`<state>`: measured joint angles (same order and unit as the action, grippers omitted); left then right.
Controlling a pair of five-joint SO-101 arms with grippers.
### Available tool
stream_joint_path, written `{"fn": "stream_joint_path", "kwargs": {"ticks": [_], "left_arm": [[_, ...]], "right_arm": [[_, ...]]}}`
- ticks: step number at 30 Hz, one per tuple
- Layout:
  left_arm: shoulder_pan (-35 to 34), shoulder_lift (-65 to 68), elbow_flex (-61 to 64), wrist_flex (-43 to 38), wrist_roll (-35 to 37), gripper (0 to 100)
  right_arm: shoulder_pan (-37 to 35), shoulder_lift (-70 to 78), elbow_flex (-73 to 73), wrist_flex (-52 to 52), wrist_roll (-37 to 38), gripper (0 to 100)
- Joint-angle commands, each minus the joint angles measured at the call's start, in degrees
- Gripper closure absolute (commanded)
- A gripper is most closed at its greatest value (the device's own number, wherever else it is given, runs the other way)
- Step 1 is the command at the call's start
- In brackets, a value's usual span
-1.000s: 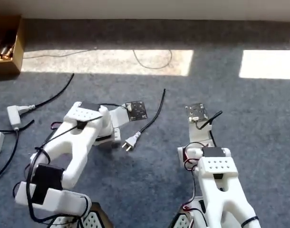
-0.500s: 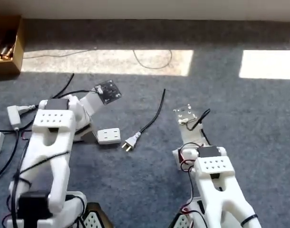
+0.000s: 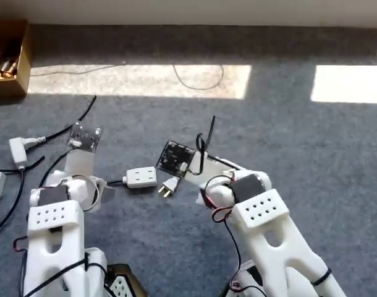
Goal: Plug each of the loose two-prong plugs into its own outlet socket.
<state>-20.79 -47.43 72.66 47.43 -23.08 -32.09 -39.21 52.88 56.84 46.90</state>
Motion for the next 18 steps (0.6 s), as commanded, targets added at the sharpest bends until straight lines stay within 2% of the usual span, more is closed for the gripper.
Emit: {"fn": "stream_joint_path", "kwargs": {"ticks": [1,4,9,13,18], "left_arm": [[-1.8,-1.4,4.4,-4.9,0.7,69],[-1.8,-1.1,7.2,-8.6,0.7,69],[-1.7,-1.1,7.6,-9.3,0.7,69],[-1.7,-1.1,7.6,-9.3,0.7,69],[-1.6,-1.1,7.8,-9.3,0.7,69]], "right_arm": [[-3.7,3.4,-4.9,2.2,5.2,83.5],[-4.4,13.2,-9.9,0.2,5.4,83.5],[-5.3,28.4,-22.0,0.1,5.8,83.5],[-5.4,35.6,-28.2,0.0,10.2,83.0],[-5.0,42.5,-31.4,0.0,12.5,73.7]]}}
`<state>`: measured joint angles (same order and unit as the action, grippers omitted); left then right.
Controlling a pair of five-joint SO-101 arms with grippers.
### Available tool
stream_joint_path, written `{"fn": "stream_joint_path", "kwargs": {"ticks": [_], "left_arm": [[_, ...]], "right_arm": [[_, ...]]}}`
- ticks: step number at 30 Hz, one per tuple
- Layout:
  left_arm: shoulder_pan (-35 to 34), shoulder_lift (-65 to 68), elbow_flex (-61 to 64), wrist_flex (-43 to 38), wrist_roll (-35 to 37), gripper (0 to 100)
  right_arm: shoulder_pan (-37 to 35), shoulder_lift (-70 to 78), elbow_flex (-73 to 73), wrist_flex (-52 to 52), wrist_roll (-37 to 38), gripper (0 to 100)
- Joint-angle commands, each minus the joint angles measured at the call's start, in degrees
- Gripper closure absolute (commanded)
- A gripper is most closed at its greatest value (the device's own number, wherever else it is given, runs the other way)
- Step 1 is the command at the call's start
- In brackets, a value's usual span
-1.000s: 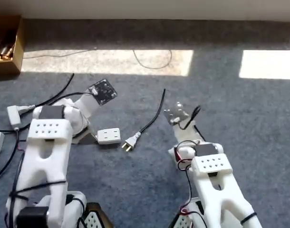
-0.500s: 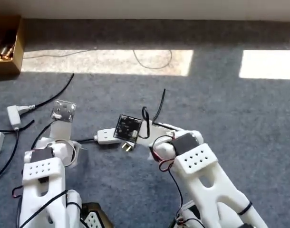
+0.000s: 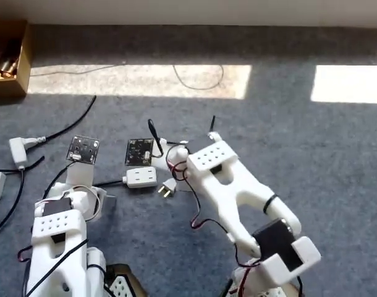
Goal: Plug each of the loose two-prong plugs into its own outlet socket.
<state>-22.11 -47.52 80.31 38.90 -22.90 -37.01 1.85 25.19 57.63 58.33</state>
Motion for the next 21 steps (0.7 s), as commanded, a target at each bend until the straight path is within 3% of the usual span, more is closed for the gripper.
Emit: {"fn": "stream_joint_path", "kwargs": {"ticks": [1,11,14,17,21], "left_arm": [[-0.3,-1.0,0.1,-0.8,0.5,69],[0.7,-1.0,0.4,-0.8,0.5,69],[0.9,-1.0,0.4,-0.8,0.5,69],[0.9,-1.0,0.4,-0.8,0.5,69],[0.9,-1.0,0.4,-0.8,0.5,69]], "right_arm": [[-0.2,2.5,-4.0,-0.8,1.0,71.9],[-6.0,4.1,-4.0,-1.4,1.1,69.8],[-7.0,4.4,-3.6,-5.9,1.8,71.8],[-7.0,5.3,-0.7,-7.0,9.4,79.3],[-6.9,7.3,3.3,-7.0,13.8,82.0]]}}
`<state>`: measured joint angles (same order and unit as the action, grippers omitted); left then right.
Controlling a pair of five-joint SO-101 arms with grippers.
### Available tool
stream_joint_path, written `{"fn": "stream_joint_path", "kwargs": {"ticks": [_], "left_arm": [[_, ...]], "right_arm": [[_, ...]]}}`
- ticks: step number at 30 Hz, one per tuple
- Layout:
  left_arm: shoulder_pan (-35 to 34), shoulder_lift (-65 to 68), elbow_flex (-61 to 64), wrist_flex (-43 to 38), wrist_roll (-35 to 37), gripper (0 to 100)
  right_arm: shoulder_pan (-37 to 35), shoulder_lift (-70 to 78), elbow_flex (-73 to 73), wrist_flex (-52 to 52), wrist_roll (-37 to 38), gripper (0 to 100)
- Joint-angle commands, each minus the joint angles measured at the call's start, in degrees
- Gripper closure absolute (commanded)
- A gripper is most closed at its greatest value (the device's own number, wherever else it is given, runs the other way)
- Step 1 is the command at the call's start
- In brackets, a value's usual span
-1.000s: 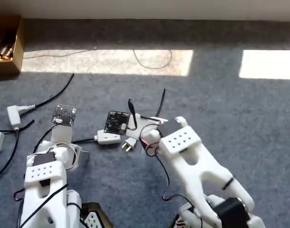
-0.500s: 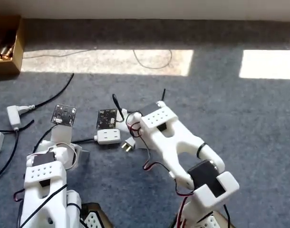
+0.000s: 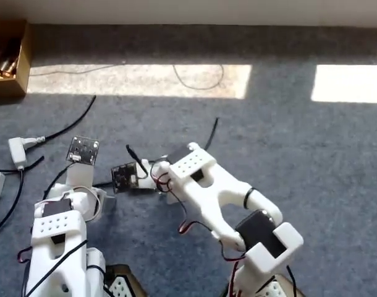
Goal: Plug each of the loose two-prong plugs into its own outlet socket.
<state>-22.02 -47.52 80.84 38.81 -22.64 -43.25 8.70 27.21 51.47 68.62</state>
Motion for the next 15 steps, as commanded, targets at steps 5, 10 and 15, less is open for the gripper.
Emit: {"fn": "stream_joint_path", "kwargs": {"ticks": [5,10,15], "left_arm": [[0.8,-1.0,-0.1,-0.7,0.3,69],[0.8,-1.0,0.0,-0.7,0.3,69],[0.8,-1.0,0.0,-0.7,0.3,69]], "right_arm": [[-0.5,0.9,2.2,-0.7,8.0,96.0],[1.6,1.0,2.2,-0.6,8.2,96.5],[2.3,1.2,3.9,-0.6,5.1,85.6]]}}
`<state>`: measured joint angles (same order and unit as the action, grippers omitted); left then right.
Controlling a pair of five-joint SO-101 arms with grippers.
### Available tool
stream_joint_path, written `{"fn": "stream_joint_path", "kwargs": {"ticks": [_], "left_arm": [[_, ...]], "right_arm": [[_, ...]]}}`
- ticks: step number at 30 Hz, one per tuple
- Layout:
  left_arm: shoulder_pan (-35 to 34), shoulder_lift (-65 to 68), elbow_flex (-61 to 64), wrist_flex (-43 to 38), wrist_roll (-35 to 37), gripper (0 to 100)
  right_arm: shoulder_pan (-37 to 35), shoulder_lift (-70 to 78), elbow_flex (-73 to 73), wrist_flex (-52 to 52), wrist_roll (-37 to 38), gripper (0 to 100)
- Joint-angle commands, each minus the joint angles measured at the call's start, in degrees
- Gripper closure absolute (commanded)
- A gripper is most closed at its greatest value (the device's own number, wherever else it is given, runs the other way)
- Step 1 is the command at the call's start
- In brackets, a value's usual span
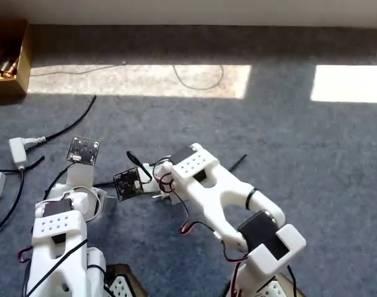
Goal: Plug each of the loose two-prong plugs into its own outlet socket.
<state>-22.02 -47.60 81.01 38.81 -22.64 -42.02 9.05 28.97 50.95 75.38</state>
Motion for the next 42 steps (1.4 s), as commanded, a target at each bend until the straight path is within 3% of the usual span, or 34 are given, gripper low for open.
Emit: {"fn": "stream_joint_path", "kwargs": {"ticks": [1,4,7,9,14,17,21,27,30,33,37,42], "left_arm": [[0.8,-0.9,-0.2,-0.7,0.3,69],[0.8,-0.9,-0.2,-0.7,0.3,69],[0.8,-0.9,-0.2,-0.7,0.3,69],[0.8,-0.9,-0.2,-0.7,0.3,69],[0.8,-0.9,-0.2,-0.7,0.3,69],[0.8,-1.3,-0.3,-0.8,0.3,69],[0.6,-1.5,-3.4,-0.5,0.3,69],[-0.7,-1.5,-13.2,-0.3,0.4,69],[-1.3,-1.5,-19.6,6.2,0.8,68],[-0.9,-1.5,-27.7,16.5,4.3,64],[6.6,-1.5,-35.5,26.2,5.5,57],[18.1,-8.0,-32.7,24.9,12.9,56]], "right_arm": [[0.8,0.7,2.9,0.0,-4.0,85.2],[-0.5,0.7,4.1,-0.1,-8.2,87.4],[-1.0,0.7,3.7,-0.1,-8.7,99.1],[-0.7,0.7,3.7,-0.1,-10.3,98.3],[-0.6,0.1,3.6,-0.4,-22.1,99.2],[-0.6,-2.7,1.4,-0.1,-34.3,99.2],[0.4,-13.7,2.2,-0.4,-47.6,99.2],[3.7,-40.2,23.8,-11.5,-58.6,99.2],[3.4,-52.7,32.5,-10.7,-59.8,99.2],[2.2,-60.4,33.2,-2.5,-60.0,99.2],[-2.2,-64.0,33.2,0.5,-61.9,99.2],[-6.2,-64.0,30.7,-0.1,-62.9,99.2]]}}
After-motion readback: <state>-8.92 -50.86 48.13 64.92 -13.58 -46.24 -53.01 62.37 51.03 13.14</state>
